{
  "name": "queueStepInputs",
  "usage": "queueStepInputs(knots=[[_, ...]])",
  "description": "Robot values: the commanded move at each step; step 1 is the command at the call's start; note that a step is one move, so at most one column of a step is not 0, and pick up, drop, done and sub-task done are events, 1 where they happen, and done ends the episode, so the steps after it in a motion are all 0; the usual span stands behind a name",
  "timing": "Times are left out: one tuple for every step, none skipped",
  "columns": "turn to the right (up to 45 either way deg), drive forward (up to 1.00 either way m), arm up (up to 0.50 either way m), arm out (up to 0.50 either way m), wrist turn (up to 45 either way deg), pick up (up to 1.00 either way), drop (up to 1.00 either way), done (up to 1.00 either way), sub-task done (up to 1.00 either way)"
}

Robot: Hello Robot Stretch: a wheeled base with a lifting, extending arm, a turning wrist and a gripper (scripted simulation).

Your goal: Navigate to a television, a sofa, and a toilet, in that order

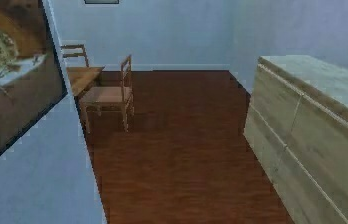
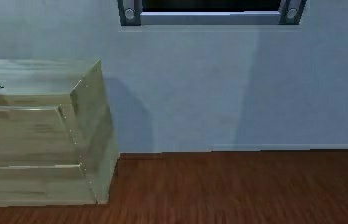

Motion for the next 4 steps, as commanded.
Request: queueStepInputs(knots=[[-3.0, 0.0, 0.0, 0.0, 0.0, 0.0, 0.0, 0.0, 0.0], [45.0, 0.0, 0.0, 0.0, 0.0, 0.0, 0.0, 0.0, 0.0], [45.0, 0.0, 0.0, 0.0, 0.0, 0.0, 0.0, 0.0, 0.0], [0.0, 0.1, 0.0, 0.0, 0.0, 0.0, 0.0, 0.0, 0.0]])
